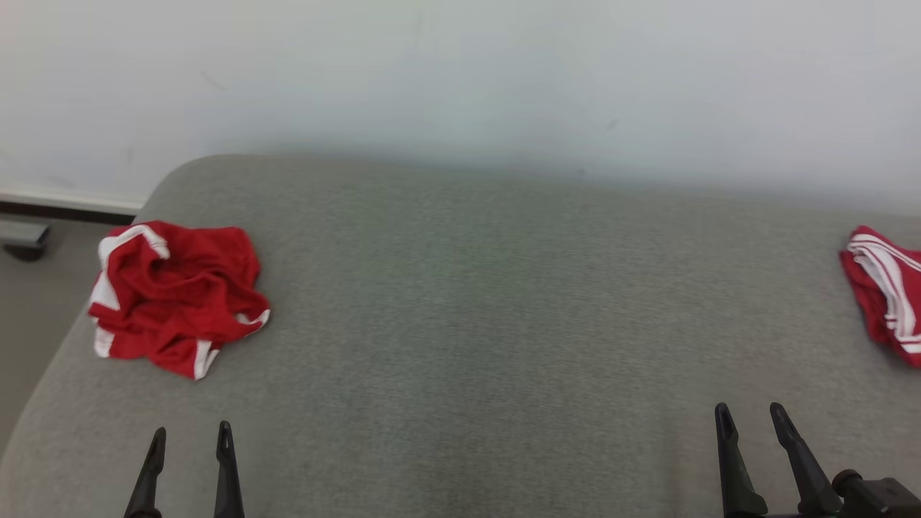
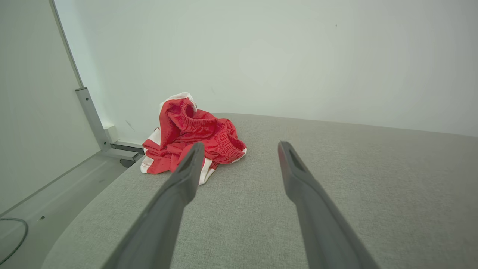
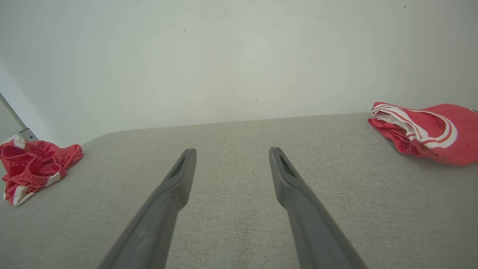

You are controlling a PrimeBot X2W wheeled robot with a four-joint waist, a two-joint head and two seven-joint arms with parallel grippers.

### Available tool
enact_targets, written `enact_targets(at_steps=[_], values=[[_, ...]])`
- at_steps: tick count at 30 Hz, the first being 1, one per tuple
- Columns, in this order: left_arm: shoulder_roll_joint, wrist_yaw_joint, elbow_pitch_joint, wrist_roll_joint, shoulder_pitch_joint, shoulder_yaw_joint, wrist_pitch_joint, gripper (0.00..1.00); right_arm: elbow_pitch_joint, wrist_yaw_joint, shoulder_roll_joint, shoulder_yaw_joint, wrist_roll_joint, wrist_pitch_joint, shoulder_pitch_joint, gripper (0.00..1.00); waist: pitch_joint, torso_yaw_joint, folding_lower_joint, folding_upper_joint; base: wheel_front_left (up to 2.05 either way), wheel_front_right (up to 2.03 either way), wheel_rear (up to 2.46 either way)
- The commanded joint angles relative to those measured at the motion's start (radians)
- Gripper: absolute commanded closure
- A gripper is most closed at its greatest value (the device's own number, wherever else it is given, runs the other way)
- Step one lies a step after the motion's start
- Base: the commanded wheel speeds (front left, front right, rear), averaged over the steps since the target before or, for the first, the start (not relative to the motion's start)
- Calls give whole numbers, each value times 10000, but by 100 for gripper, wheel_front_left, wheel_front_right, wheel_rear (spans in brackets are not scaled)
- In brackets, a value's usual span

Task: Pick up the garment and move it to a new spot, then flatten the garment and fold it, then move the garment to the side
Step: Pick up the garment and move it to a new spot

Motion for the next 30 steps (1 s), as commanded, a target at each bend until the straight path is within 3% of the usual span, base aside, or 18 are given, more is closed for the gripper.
enact_targets(at_steps=[1, 12, 21, 30], values=[[45, 54, 18, -54, -7, 33, 3, 0, 28, -27, 28, 44, 24, -10, -6, 0, 111, 944, 0, 0, 0, 0, 0], [108, 193, -7, -234, 102, 151, -8, 0, 162, -27, -3, 250, 68, -51, -82, 0, 170, 2670, 0, 0, 0, 0, 0], [144, 290, -34, -301, 157, 242, -40, 0, 153, -27, -2, 311, 32, -16, -62, 0, 180, 3463, 0, 0, 0, 0, 0], [129, 463, -192, -469, 336, 522, -85, 0, 191, -27, -124, 556, 27, 100, -351, 0, 373, 3576, 0, 0, 0, 0, 0]])
